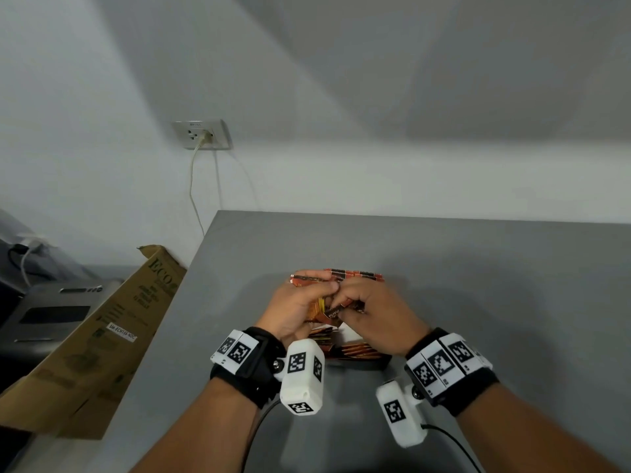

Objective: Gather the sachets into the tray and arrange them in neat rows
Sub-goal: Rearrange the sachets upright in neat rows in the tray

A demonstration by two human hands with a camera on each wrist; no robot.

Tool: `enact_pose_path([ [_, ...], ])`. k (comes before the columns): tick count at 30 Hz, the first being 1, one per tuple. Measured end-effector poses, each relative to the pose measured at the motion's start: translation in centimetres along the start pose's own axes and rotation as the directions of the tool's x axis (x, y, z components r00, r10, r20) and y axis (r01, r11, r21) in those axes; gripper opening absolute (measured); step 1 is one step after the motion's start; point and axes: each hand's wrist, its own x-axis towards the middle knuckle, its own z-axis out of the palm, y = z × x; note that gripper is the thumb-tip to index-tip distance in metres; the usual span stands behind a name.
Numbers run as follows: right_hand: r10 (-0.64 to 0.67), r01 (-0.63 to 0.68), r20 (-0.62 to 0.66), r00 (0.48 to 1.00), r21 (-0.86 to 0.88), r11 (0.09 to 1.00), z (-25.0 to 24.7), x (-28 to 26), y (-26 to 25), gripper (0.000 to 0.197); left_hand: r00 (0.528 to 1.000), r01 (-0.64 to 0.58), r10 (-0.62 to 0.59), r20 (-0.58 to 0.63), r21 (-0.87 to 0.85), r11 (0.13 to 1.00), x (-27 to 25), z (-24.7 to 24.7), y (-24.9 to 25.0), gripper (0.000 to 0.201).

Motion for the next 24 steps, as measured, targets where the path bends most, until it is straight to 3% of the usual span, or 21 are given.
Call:
enact_pose_path([
  [2, 0.033, -0.033, 0.001, 0.999, 0.031, 0.999, -0.2, -0.1, -0.2, 0.025, 1.0, 0.005, -0.005, -0.004, 0.014, 1.0, 0.1, -0.3, -0.2, 0.028],
  [8, 0.07, -0.072, 0.023, 0.997, 0.078, 0.994, -0.1, -0.6, -0.5, 0.033, 1.0, -0.007, 0.007, -0.009, -0.025, 1.0, 0.1, -0.5, -0.1, 0.025],
  [12, 0.141, -0.139, 0.001, 0.99, 0.174, 0.975, -0.3, -0.4, -0.6, 0.032, 0.991, -0.07, 0.063, -0.121, -0.054, 0.996, 0.3, -0.9, -0.3, 0.032],
  [14, 0.302, -0.238, -0.123, 0.945, 0.371, 0.898, -0.7, 0.1, -0.6, 0.024, 0.974, -0.117, 0.094, -0.204, -0.101, 0.988, 0.6, -0.9, -0.5, 0.037],
  [15, 0.408, -0.271, -0.17, 0.897, 0.518, 0.812, -0.9, 0.4, -0.5, 0.02, 0.966, -0.143, 0.107, -0.235, -0.142, 0.979, 0.7, -0.8, -0.5, 0.04],
  [17, 0.573, -0.278, -0.118, 0.811, 0.784, 0.555, -0.6, 1.0, -0.3, 0.013, 0.954, -0.202, 0.139, -0.264, -0.228, 0.953, 0.8, -0.5, -0.6, 0.044],
  [19, 0.633, -0.296, -0.007, 0.774, 0.88, 0.371, 0.1, 1.5, -0.4, 0.018, 0.952, -0.233, 0.16, -0.261, -0.279, 0.931, 0.6, 0.1, -0.8, 0.044],
  [21, 0.648, -0.311, 0.036, 0.761, 0.896, 0.316, 0.8, 2.0, -0.9, 0.023, 0.962, -0.223, 0.161, -0.22, -0.296, 0.929, 0.2, 0.9, -0.9, 0.047],
  [24, 0.679, -0.32, -0.017, 0.734, 0.873, 0.367, 0.9, 2.7, -1.5, 0.019, 0.979, -0.171, 0.131, -0.155, -0.288, 0.942, -0.2, 1.5, -1.2, 0.055],
])
